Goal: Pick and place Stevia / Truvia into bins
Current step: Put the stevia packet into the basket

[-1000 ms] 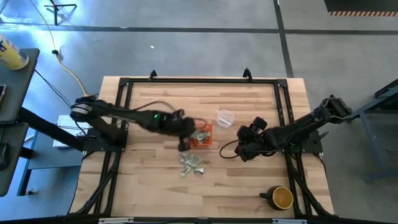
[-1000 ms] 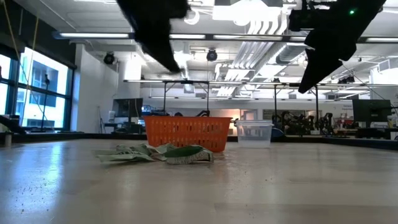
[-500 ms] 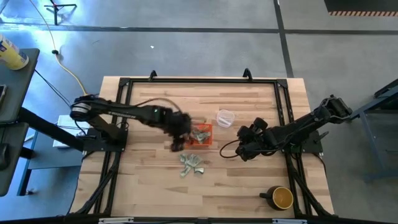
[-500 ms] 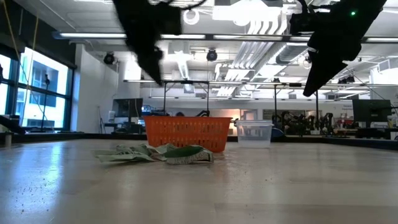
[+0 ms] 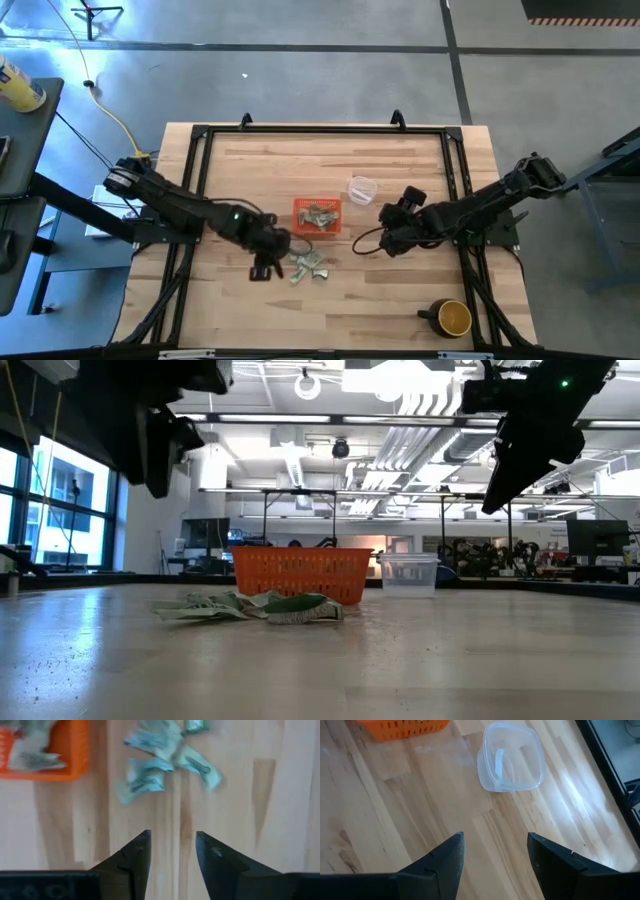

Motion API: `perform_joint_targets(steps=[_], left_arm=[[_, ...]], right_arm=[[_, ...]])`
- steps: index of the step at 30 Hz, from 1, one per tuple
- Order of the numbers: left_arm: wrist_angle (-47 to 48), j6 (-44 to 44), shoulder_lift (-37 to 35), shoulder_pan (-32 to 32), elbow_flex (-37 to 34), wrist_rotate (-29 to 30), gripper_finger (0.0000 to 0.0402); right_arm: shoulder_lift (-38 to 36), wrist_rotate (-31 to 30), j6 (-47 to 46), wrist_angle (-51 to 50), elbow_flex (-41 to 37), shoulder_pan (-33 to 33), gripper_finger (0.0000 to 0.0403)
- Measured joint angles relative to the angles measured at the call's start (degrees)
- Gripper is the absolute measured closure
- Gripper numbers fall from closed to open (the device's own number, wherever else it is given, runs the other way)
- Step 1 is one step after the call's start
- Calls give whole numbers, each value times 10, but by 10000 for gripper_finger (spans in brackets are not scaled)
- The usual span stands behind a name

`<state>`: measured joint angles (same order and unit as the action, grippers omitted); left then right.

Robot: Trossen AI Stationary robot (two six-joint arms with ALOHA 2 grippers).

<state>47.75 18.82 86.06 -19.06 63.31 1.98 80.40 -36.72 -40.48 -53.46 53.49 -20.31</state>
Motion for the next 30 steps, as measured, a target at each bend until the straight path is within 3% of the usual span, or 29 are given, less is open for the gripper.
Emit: perform_joint_targets(steps=[6, 10, 18, 23, 30], left_arm=[[-115, -83, 3, -15, -39, 58, 211], [-179, -134, 24, 2, -60, 27, 192], [-193, -204, 82, 37, -61, 9, 177], [-195, -243, 110, 64, -61, 2, 194], [-192, -290, 136, 84, -61, -63, 225]], right_arm=[[0, 1, 5, 2, 0, 5, 194], [0, 6, 5, 4, 0, 6, 194], [0, 25, -7, 4, 0, 6, 194], [0, 25, -10, 4, 0, 6, 194], [0, 26, -10, 1, 0, 6, 194]])
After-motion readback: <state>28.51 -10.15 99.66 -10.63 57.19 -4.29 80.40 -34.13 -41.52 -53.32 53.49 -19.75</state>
